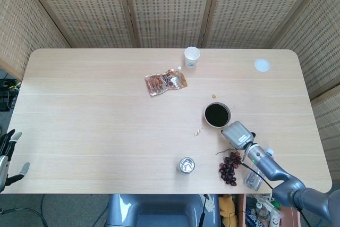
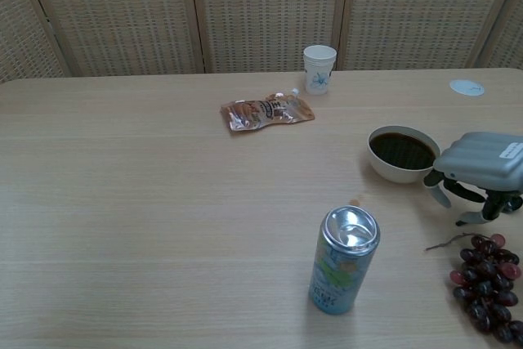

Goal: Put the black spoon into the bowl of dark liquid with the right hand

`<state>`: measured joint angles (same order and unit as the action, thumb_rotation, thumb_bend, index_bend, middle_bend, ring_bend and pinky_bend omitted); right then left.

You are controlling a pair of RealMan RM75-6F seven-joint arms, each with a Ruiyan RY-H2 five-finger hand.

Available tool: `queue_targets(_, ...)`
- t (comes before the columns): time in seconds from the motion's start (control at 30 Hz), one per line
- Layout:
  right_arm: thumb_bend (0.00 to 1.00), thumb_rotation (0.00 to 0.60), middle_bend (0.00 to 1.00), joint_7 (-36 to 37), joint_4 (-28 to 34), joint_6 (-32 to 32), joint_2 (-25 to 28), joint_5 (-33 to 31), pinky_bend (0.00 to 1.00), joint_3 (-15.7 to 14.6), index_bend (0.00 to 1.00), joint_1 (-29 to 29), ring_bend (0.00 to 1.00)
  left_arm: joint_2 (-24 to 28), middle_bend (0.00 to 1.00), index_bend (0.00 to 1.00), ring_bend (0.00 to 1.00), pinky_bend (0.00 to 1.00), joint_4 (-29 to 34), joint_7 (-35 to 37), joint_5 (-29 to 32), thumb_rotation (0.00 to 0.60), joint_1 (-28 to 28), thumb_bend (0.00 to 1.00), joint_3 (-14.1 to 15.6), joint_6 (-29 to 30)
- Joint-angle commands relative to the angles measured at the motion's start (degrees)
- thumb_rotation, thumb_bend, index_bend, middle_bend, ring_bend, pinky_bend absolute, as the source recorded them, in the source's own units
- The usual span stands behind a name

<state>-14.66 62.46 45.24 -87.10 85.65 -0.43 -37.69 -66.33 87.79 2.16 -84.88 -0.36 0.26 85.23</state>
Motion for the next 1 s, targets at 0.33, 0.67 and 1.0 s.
queue_targets(0.33,0.47,0.6,0.85,0.4,-3.43,-0.28,-1.68,0.37,1.0,-1.22,0.57,-0.21,0.88,-0.23,0.0,0.0,0.0,0.0,-0.12,-0.25,0.19,0.6,-0.09,0.36,-0.03,-0.4)
queue_targets(0.67,0.47,0.6,0.85,1.0,-4.4,-0.37,-1.91,0.49,1.0,-1.97,0.57,-0.07,0.88,-0.18,0.0,0.0,0.0,0.0,0.2,-0.56,0.11,0.6,-0.17,0.36,-0.1,-0.42)
queue_targets(1.0,0.47,0.6,0.85,1.36,-5.08,-0.36,-2.07,0.39,1.0,-2.42,0.58,0.21,0.88,-0.06,0.0,0.0,0.0,0.0,0.54,-0.58,-0.18,0.6,-0.21,0.36,-0.04,-0.37)
